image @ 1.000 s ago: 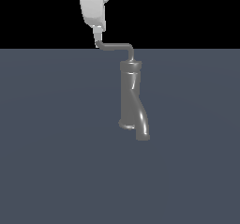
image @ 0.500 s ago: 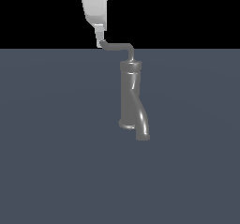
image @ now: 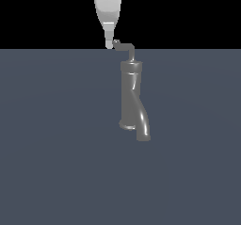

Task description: Turn on the faucet by rotating a designated handle.

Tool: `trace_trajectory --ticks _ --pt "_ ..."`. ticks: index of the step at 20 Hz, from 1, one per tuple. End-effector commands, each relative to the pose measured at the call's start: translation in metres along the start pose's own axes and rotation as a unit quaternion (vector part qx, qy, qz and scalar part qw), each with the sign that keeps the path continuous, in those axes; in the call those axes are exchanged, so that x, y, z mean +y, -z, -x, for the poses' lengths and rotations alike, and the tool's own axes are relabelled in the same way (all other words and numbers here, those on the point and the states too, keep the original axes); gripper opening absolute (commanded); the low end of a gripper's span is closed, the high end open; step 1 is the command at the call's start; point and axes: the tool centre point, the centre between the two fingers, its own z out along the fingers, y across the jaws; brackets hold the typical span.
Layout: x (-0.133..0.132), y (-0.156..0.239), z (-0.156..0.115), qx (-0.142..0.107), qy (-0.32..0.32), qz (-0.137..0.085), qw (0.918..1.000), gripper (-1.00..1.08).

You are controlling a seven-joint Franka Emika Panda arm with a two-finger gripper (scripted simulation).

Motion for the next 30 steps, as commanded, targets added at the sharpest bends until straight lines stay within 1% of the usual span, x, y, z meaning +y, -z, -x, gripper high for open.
trace_trajectory --ticks 1,5,6,7,21,22,23,30 --pt "0.011 0.000 -0.014 0.000 -0.008 0.002 1.0000 -1.00" --pt "0.023 0.000 -0.024 0.000 -0.008 0.003 1.0000 -1.00" --pt "0.023 0.000 -0.024 0.000 -0.008 0.003 1.0000 -1.00" --pt "0.018 0.000 -0.015 0.001 -0.002 0.001 1.0000 -1.00" --pt "0.028 0.000 -0.103 0.000 -0.008 0.003 1.0000 -1.00" --pt "0.028 0.000 -0.103 0.000 -0.008 0.003 1.0000 -1.00" --pt "0.024 0.000 -0.076 -0.001 0.014 0.003 0.9999 -1.00" --pt "0.010 0.000 -0.099 0.000 0.008 0.003 1.0000 -1.00"
